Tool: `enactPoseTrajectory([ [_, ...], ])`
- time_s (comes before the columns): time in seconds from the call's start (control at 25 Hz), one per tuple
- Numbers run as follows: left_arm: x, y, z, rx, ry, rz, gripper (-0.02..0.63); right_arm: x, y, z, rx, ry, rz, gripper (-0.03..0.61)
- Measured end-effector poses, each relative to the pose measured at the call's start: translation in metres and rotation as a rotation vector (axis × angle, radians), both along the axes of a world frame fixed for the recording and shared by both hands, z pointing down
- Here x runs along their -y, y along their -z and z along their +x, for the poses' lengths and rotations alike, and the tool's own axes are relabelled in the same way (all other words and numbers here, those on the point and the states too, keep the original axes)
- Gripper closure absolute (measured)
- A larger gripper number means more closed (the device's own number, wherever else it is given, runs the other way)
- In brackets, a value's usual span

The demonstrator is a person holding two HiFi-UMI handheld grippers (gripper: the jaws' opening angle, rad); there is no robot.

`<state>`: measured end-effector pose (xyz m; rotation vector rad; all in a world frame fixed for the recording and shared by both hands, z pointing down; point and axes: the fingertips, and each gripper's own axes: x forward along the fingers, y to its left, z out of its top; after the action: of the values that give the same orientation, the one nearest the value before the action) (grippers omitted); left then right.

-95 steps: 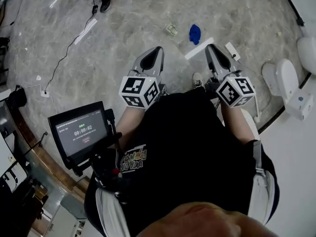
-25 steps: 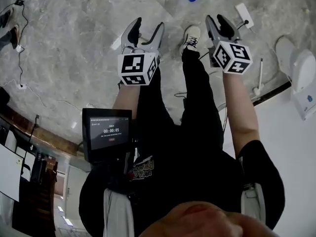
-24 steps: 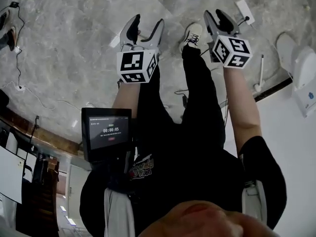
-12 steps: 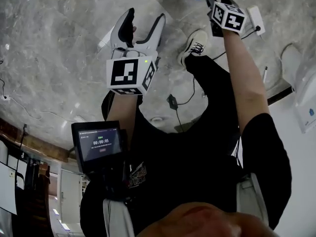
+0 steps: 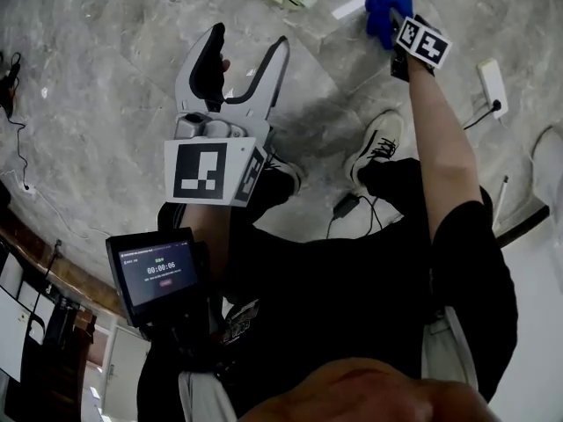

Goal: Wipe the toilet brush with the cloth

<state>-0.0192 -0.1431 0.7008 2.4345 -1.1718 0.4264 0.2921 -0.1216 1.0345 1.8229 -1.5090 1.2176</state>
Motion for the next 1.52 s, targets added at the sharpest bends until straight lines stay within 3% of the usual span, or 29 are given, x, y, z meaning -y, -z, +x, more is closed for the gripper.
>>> enactPoseTrajectory([
  [0.24,0.028,-0.025,0.009,0.014,-0.012,0.037,0.307,0.001,-0.055,0.001,-0.027,-0.015,-0.069,0.352],
  [0.4,0.05,-0.022,0.005,0.007,0.009,0.055,0.315,0.005,-0.073,-0.001,-0.087,-0.008,-0.117,0.467],
  [0.52,0.056,-0.028,0.001,-0.006,0.027,0.035,0.327,0.034,-0.054,-0.025,-0.133,0.088,-0.032,0.486],
  [0.72,0.06,-0.038,0.005,0.073,-0.008,0.058,0.336,0.107,0.011,-0.108,-0.151,0.383,0.205,0.488],
  [0.84,0.061,-0.037,0.009,0.036,-0.003,0.034,0.336,0.121,0.029,-0.139,-0.114,0.489,0.265,0.488],
  [1.0,0.064,-0.04,0.0,-0.046,0.046,-0.023,0.345,0.111,0.012,-0.161,-0.062,0.59,0.219,0.488],
  [1.16,0.068,-0.045,-0.008,-0.06,0.069,-0.057,0.351,0.108,0.007,-0.164,-0.019,0.624,0.206,0.488],
  [1.32,0.07,-0.043,-0.007,-0.032,0.06,-0.036,0.351,0.124,0.037,-0.17,0.121,0.578,0.294,0.488],
  [1.52,0.073,-0.04,-0.009,-0.02,0.064,-0.025,0.351,0.148,0.1,-0.19,0.253,0.611,0.447,0.488],
])
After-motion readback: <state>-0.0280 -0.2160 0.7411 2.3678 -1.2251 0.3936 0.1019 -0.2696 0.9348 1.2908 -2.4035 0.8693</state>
